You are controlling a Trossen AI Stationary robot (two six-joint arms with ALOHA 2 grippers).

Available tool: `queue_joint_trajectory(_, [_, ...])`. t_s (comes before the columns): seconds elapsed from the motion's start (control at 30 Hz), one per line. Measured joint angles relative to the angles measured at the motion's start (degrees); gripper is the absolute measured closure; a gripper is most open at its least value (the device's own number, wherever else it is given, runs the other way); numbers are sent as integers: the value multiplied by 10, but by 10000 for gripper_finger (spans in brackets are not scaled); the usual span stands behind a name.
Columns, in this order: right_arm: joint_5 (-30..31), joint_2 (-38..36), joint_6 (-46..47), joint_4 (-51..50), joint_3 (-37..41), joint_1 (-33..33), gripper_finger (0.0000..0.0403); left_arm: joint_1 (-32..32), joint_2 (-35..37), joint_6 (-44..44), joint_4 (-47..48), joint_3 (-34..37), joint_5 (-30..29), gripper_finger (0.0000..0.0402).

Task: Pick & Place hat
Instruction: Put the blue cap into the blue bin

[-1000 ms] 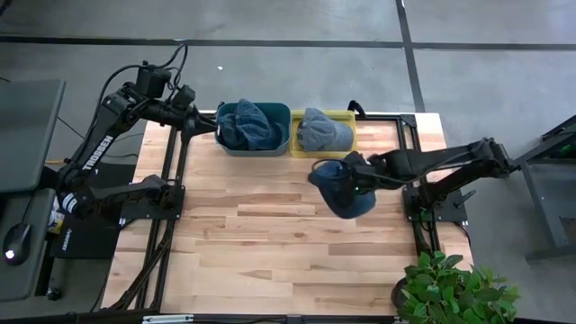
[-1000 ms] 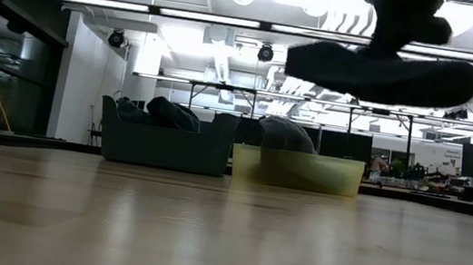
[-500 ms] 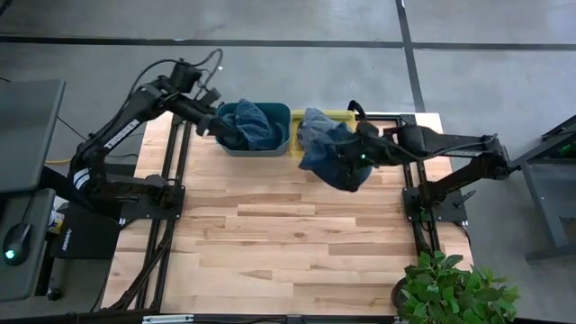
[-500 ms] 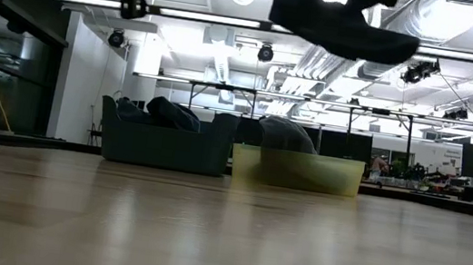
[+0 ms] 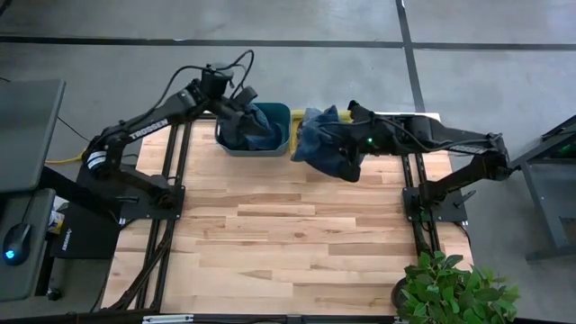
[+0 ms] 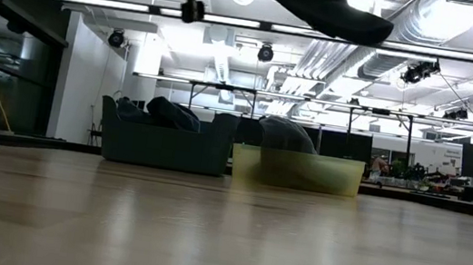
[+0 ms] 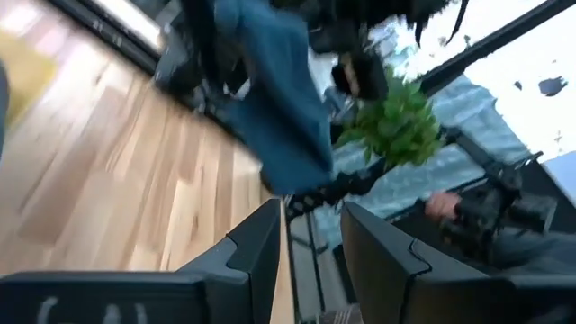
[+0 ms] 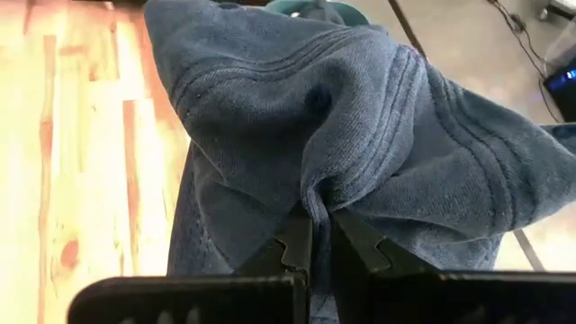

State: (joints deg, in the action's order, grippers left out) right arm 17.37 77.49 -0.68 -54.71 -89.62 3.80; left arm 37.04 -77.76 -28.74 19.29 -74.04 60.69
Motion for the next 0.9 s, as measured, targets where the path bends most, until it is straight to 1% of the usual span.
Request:
queue_joint_trajectory(0.13, [-13,0,-9,3,0,-1,390,-22,-23,-93,-116,0,-6,283])
queue_joint_trajectory(0.23, [-14,0,-15,3,0,-1,390,-41,-44,-139,-162,0,-30,265])
queue_joint_trajectory(0.33, [-17,0,-23,2,0,-1,390,-56,-61,-152,-163,0,-63,228])
queue_joint_trajectory(0.47, [-37,0,-24,1,0,-1,390,-68,-90,-153,-162,0,-107,169])
queue_joint_trajectory(0.6, [-43,0,-34,-8,0,-1,390,-74,-108,-163,-168,0,-126,123])
queue_joint_trajectory(0.73, [-38,0,-43,-28,0,5,390,-86,-125,-183,-190,0,-118,101])
queue_joint_trajectory(0.9, [-39,0,-43,-41,0,26,390,-102,-126,-197,-225,0,-120,98])
